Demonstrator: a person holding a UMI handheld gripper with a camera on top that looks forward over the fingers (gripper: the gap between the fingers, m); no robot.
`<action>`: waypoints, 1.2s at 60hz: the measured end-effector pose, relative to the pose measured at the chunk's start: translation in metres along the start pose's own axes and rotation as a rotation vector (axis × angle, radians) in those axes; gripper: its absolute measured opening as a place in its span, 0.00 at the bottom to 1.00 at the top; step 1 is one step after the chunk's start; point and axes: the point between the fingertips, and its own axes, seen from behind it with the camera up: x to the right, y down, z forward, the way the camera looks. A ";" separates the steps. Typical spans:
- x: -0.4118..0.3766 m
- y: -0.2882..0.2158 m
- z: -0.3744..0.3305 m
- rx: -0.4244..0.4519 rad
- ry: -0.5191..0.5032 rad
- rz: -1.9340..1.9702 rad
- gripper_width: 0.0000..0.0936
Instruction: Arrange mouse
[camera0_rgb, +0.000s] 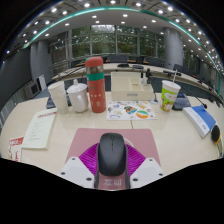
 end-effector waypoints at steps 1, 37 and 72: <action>-0.003 0.006 0.003 -0.009 -0.002 0.003 0.38; -0.012 -0.018 -0.199 0.035 0.067 -0.017 0.92; -0.022 0.068 -0.437 0.102 0.095 -0.026 0.91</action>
